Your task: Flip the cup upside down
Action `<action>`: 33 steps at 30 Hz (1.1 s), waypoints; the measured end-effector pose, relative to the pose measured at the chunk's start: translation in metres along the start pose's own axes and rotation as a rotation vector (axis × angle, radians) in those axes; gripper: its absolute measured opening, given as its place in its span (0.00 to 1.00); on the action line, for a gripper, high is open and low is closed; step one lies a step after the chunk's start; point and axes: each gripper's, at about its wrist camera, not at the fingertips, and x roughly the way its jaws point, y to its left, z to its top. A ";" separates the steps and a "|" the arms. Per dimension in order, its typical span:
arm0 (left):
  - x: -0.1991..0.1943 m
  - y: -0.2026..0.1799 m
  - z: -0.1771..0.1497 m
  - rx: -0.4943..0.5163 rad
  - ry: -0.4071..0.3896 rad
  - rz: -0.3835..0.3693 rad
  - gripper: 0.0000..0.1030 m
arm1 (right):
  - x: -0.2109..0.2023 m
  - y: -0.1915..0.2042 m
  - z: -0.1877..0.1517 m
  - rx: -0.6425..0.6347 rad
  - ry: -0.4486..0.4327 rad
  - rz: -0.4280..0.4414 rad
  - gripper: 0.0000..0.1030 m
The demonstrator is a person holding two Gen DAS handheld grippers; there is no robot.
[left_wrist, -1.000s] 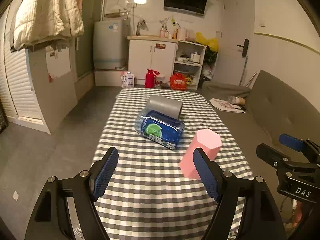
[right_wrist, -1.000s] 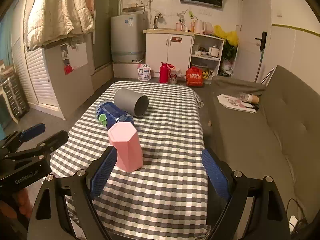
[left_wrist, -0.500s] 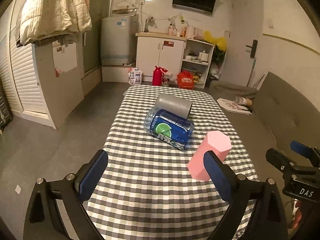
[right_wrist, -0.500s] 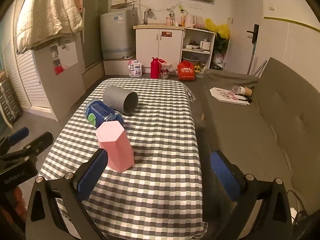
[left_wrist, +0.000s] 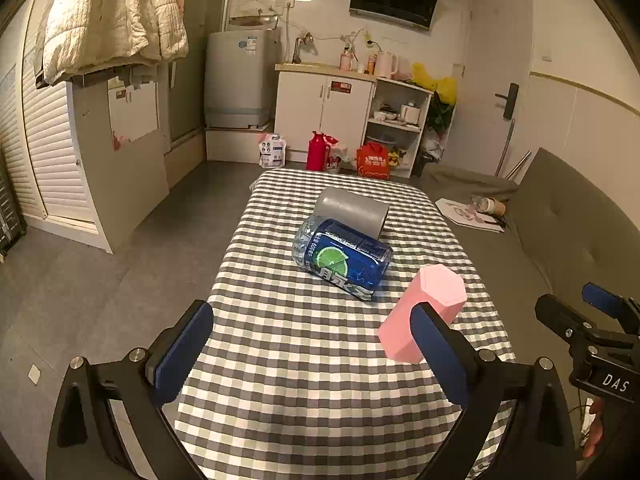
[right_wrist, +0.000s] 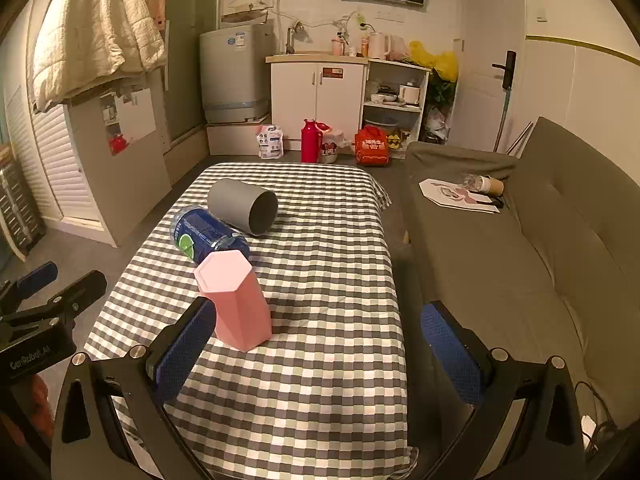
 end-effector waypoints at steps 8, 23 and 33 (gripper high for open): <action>0.000 -0.002 0.000 0.006 0.004 0.005 0.99 | -0.003 0.003 0.000 -0.004 -0.009 -0.010 1.00; 0.000 0.000 -0.002 0.001 0.003 0.011 0.99 | -0.004 0.008 -0.001 -0.026 0.007 -0.019 1.00; 0.000 0.000 -0.002 0.009 0.003 0.014 0.99 | -0.004 0.006 0.001 -0.024 0.015 -0.023 1.00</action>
